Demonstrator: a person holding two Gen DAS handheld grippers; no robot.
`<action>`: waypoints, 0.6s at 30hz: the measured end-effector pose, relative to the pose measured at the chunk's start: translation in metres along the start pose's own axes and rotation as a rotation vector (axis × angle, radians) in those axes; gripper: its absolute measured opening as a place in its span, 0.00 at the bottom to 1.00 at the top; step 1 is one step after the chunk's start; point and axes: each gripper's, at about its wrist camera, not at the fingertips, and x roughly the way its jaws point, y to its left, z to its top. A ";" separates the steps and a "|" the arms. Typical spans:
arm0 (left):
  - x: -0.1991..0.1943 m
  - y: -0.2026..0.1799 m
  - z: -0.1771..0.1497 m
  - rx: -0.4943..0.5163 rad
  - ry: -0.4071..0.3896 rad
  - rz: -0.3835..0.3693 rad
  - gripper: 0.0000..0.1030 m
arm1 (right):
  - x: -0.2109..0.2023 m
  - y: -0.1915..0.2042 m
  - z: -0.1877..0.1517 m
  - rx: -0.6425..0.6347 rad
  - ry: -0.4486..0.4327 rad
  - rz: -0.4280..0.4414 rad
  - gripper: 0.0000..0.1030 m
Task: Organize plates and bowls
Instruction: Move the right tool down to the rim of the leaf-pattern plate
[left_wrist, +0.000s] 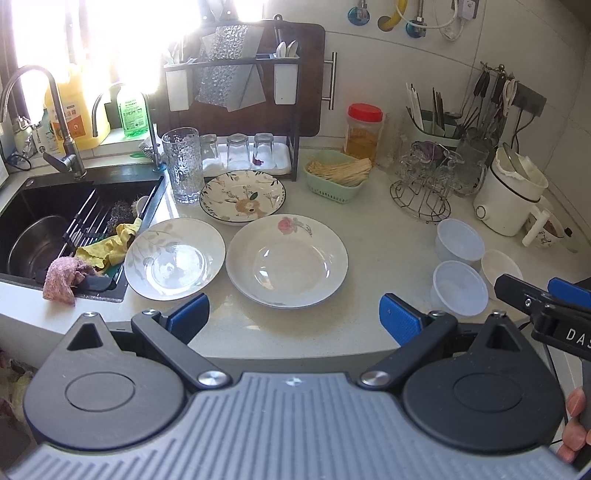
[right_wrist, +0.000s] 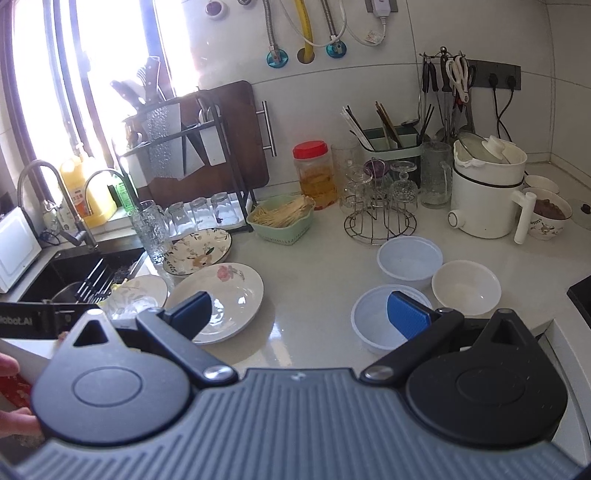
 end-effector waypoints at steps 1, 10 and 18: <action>0.003 0.006 0.004 0.005 0.004 -0.001 0.97 | 0.004 0.004 0.001 0.006 0.006 -0.002 1.00; 0.027 0.060 0.037 0.033 -0.005 -0.009 0.97 | 0.037 0.042 0.009 0.017 0.055 0.024 1.00; 0.060 0.096 0.045 0.002 0.037 -0.042 0.97 | 0.070 0.080 0.007 0.010 0.118 0.024 1.00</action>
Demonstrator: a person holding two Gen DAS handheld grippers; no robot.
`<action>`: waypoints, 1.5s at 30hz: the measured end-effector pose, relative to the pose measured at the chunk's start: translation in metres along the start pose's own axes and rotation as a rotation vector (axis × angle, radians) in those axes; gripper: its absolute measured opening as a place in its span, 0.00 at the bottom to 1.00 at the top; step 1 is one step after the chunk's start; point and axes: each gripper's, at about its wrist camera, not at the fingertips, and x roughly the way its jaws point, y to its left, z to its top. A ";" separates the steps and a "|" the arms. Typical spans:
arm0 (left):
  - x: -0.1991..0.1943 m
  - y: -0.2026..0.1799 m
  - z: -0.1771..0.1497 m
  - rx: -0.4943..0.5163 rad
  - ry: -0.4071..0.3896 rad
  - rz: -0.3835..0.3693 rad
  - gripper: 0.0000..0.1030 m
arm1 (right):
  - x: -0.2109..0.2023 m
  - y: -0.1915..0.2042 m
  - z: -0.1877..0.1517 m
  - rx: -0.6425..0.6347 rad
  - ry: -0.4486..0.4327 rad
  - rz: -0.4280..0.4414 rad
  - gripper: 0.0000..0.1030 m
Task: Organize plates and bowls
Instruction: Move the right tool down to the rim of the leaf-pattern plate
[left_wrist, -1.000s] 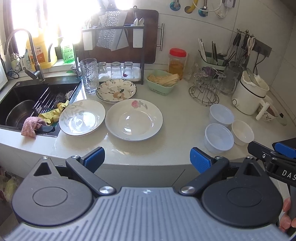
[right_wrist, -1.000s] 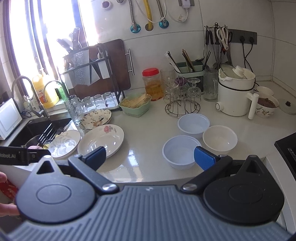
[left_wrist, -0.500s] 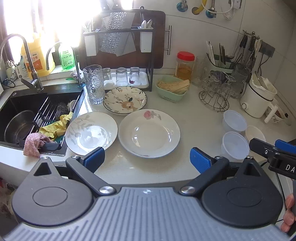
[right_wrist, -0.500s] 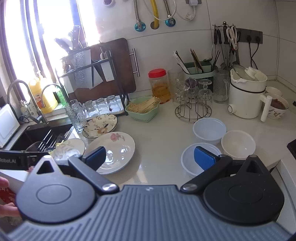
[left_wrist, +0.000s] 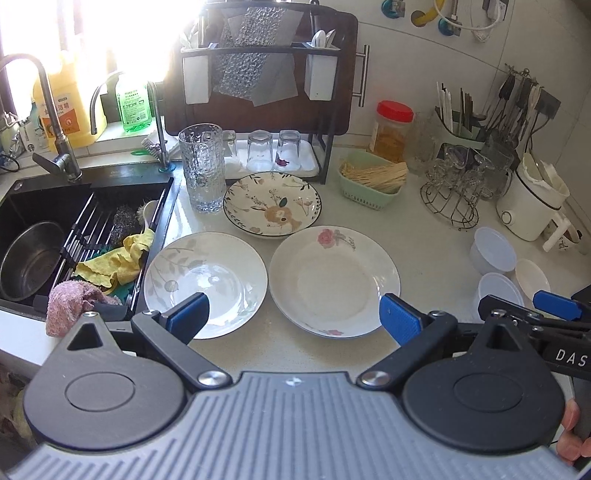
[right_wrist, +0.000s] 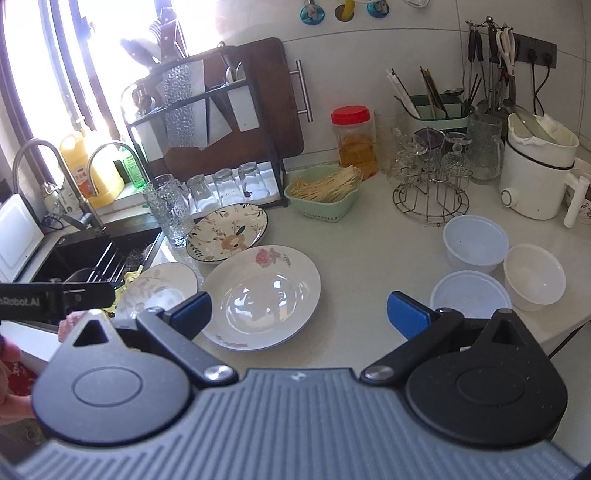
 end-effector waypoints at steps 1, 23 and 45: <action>0.004 0.006 0.001 0.001 0.002 -0.004 0.97 | 0.004 0.005 0.000 -0.002 0.005 0.000 1.00; 0.119 0.174 0.012 -0.011 0.119 -0.045 0.97 | 0.110 0.117 -0.025 0.079 0.145 0.007 0.88; 0.240 0.256 0.014 -0.066 0.355 -0.257 0.96 | 0.202 0.138 -0.044 0.349 0.260 0.091 0.76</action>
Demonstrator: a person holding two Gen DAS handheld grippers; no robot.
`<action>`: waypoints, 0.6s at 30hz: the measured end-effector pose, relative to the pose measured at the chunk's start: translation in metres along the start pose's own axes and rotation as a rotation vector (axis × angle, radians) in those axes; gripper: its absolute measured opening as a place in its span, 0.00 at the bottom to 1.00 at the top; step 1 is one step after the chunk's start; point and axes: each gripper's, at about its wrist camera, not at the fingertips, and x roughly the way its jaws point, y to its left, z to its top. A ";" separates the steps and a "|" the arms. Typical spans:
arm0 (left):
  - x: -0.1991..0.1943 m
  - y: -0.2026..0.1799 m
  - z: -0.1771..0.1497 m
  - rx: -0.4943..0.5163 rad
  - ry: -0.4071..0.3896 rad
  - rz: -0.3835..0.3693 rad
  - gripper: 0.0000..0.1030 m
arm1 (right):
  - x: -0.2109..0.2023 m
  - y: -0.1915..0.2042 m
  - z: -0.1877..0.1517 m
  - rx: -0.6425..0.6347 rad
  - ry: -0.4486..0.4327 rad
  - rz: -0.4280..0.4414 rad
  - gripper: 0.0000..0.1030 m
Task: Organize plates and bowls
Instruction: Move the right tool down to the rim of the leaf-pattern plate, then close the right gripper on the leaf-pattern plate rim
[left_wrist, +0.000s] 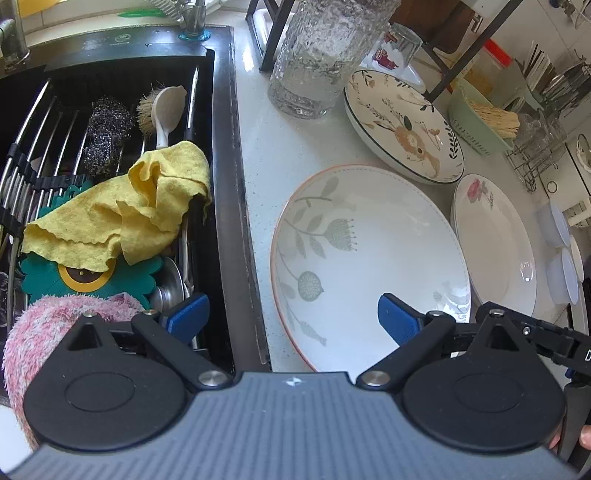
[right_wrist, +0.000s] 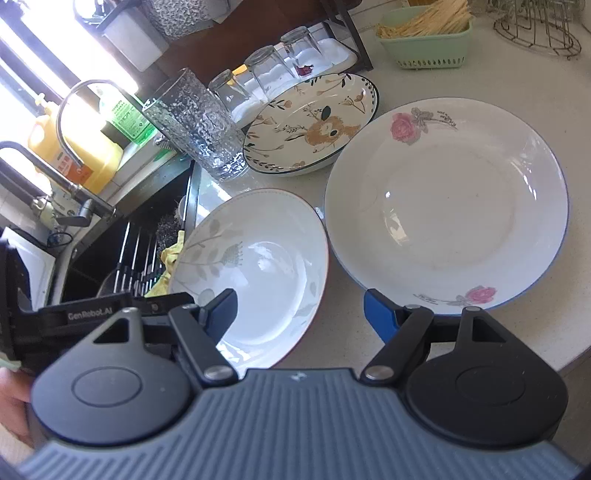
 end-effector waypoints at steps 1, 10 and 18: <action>0.003 0.003 0.002 -0.001 0.010 -0.012 0.96 | 0.003 0.000 0.000 0.010 0.006 -0.002 0.76; 0.016 0.008 0.014 0.059 0.042 -0.061 0.83 | 0.028 0.003 0.003 0.053 0.048 -0.041 0.44; 0.019 0.008 0.023 0.064 0.043 -0.095 0.66 | 0.035 0.007 0.004 0.015 0.056 -0.068 0.37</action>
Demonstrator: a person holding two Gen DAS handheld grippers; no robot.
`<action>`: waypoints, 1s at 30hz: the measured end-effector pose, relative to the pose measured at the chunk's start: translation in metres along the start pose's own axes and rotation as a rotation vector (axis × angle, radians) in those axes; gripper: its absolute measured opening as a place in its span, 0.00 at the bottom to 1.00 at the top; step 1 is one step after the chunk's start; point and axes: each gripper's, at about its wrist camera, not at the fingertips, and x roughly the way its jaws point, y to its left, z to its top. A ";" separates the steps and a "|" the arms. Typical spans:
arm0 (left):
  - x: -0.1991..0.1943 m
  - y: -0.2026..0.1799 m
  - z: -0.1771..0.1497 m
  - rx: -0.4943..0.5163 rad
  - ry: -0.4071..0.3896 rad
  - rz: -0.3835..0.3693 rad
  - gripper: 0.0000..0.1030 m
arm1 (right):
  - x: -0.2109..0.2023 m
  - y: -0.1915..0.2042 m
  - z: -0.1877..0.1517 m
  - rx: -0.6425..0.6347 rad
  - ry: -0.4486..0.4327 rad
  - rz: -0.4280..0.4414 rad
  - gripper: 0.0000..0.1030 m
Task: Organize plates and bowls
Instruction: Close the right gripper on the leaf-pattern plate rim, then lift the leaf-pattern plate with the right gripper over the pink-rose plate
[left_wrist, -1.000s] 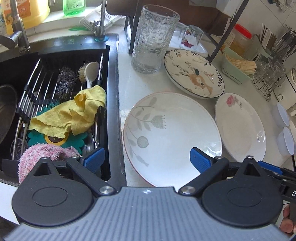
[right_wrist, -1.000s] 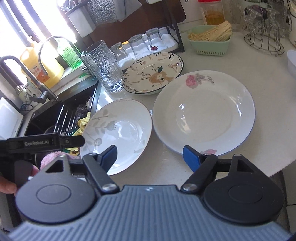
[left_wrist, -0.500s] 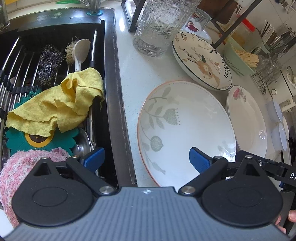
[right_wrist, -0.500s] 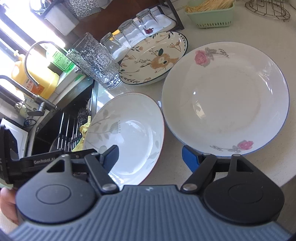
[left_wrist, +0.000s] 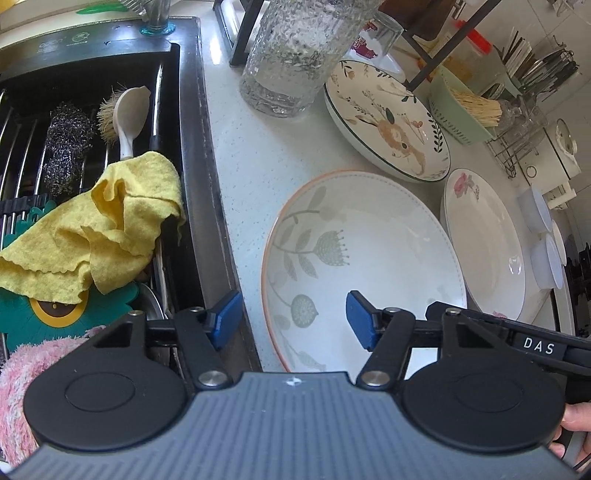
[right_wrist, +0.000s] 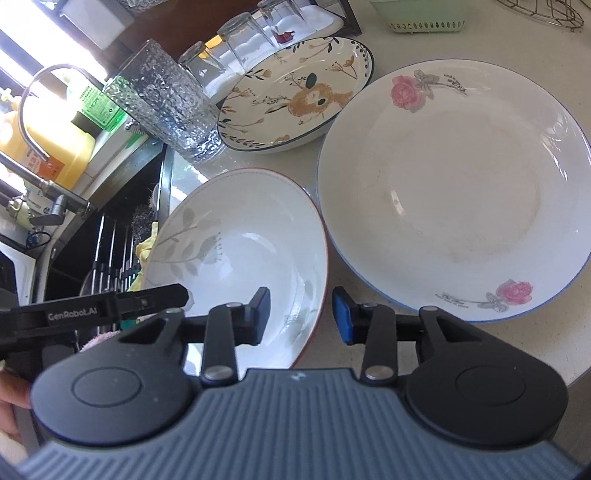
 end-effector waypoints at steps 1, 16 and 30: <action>0.000 0.001 0.000 -0.001 0.000 -0.004 0.65 | 0.001 0.000 0.000 0.002 -0.002 0.000 0.37; 0.004 0.006 0.010 -0.006 -0.002 -0.053 0.50 | 0.007 -0.001 0.002 0.018 -0.030 0.029 0.25; -0.016 0.006 0.017 0.010 -0.034 -0.070 0.50 | -0.011 0.014 0.010 -0.068 -0.110 0.063 0.25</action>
